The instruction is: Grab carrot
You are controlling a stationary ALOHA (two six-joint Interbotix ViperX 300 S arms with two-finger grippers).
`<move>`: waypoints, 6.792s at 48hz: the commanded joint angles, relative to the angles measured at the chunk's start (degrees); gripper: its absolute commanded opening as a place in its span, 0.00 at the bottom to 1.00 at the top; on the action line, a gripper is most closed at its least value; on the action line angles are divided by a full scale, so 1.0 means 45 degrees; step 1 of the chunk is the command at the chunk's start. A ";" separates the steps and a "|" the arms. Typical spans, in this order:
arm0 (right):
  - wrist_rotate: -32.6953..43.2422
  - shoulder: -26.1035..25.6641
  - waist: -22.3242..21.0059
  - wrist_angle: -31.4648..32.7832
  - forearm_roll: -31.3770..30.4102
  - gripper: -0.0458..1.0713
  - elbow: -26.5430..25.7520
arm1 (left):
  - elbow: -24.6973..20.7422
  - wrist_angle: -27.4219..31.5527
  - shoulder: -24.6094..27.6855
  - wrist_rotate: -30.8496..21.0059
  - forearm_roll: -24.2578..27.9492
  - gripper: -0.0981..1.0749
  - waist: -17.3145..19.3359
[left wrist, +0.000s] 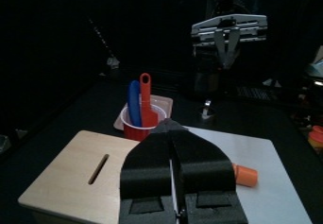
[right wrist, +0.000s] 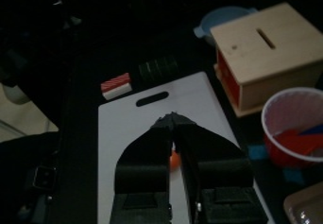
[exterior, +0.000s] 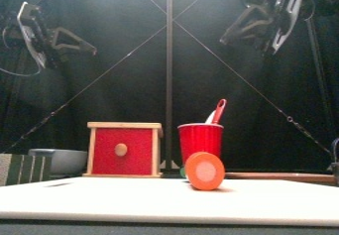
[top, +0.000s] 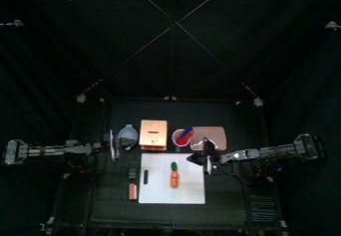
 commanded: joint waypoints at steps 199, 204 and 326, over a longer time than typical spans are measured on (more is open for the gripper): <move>-0.3438 0.0352 -0.0254 -0.0293 0.1465 0.38 -0.0234 | -0.3730 0.3555 0.2754 -0.0059 -0.1406 0.16 -0.1875; -0.3418 0.0781 -0.0410 -0.0273 0.2695 0.39 -0.0176 | -0.3672 0.3477 0.2754 -0.0059 -0.1406 0.16 -0.1875; -0.3320 1.0801 -0.0078 0.6719 2.0371 0.91 -0.7539 | -0.2383 0.0137 0.2637 0.0000 -0.0898 0.16 -0.1641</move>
